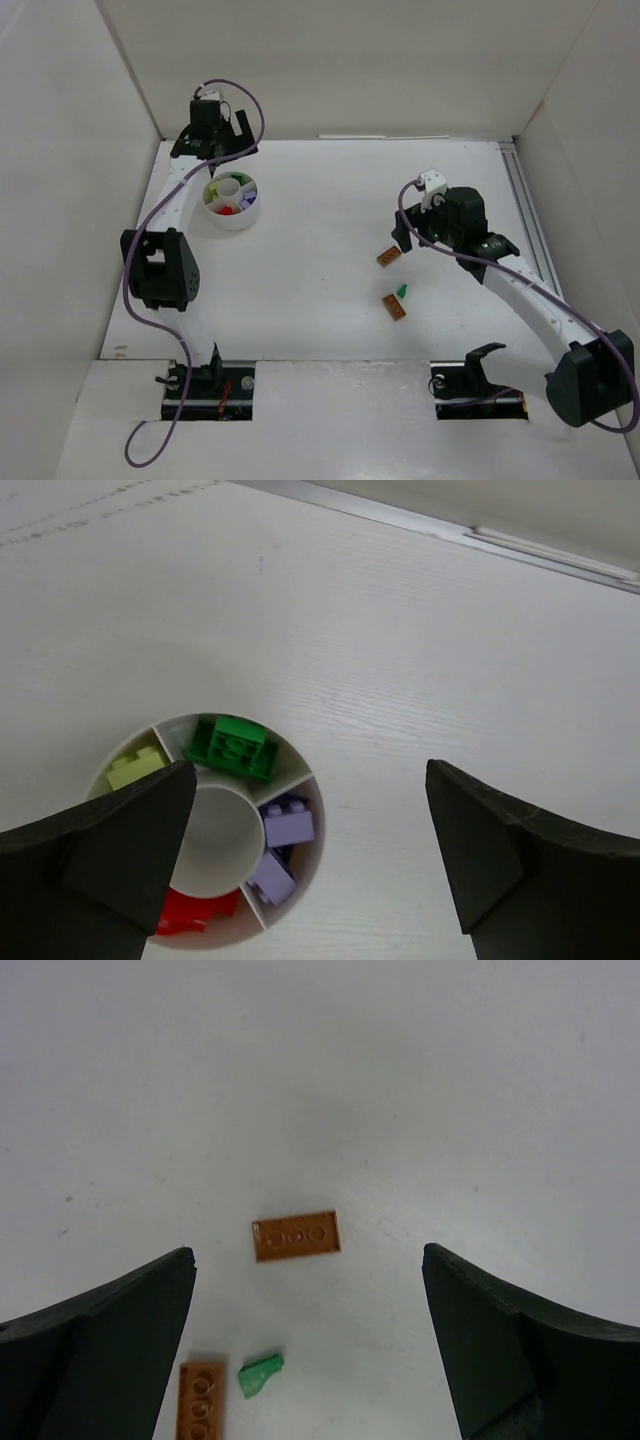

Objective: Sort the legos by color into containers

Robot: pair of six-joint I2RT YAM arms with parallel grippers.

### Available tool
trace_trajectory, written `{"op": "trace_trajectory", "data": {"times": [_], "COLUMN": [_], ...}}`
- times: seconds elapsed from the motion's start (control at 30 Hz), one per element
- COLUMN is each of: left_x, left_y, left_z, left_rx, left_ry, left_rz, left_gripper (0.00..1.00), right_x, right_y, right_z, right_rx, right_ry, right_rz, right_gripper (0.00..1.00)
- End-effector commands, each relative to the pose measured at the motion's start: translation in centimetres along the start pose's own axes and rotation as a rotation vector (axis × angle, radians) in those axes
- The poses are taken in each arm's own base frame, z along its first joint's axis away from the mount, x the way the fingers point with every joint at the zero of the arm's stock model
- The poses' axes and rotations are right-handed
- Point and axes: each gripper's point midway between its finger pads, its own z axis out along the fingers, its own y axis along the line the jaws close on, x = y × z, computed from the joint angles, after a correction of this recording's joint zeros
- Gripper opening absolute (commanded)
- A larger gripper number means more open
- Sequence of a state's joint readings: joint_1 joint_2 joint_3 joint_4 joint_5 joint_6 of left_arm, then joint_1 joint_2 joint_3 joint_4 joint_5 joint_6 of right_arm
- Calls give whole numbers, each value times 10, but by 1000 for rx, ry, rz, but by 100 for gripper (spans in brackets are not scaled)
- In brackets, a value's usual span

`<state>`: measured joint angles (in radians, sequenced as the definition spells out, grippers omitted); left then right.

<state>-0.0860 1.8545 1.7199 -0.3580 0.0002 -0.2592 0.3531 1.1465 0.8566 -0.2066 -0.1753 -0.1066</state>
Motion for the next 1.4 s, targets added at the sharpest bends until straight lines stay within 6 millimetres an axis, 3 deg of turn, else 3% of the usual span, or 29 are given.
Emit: {"op": "trace_trajectory", "data": {"times": [0.0,0.03,0.07,0.1,0.17,0.23,0.4,0.43,0.57,0.73,0.93,1.2,1.37], "left_x": [-43,-35,-39,-34,-15,-3,49,59,100,116,125,125,125], "left_y": [-39,-40,-50,-61,-71,-93,-118,-132,-162,-174,-178,-177,-178], "left_z": [-62,-63,-81,-88,-94,-116,-126,-137,-149,-152,-151,-148,-145], "left_rx": [221,243,283,317,361,451,572,620,700,717,724,711,711], "left_ry": [-155,-156,-186,-189,-173,-174,-113,-102,-46,-16,5,9,9], "left_rz": [17,20,19,31,24,24,-22,-14,54,74,103,102,102], "left_gripper": [100,100,100,100,100,100,100,100,100,100,100,100,100], "right_x": [54,65,85,94,121,128,142,144,149,152,160,180,185], "right_y": [-15,-9,-3,0,4,9,25,25,30,35,41,44,44], "right_z": [-23,-25,-29,-34,-37,-36,-22,-17,-3,9,15,7,5], "right_rx": [178,188,210,232,285,314,325,327,344,332,327,345,348], "right_ry": [186,217,266,278,328,321,335,342,345,347,363,431,450], "right_rz": [180,213,297,346,403,481,513,512,512,534,561,560,544], "right_gripper": [100,100,100,100,96,91,76,74,67,63,45,45,37]}}
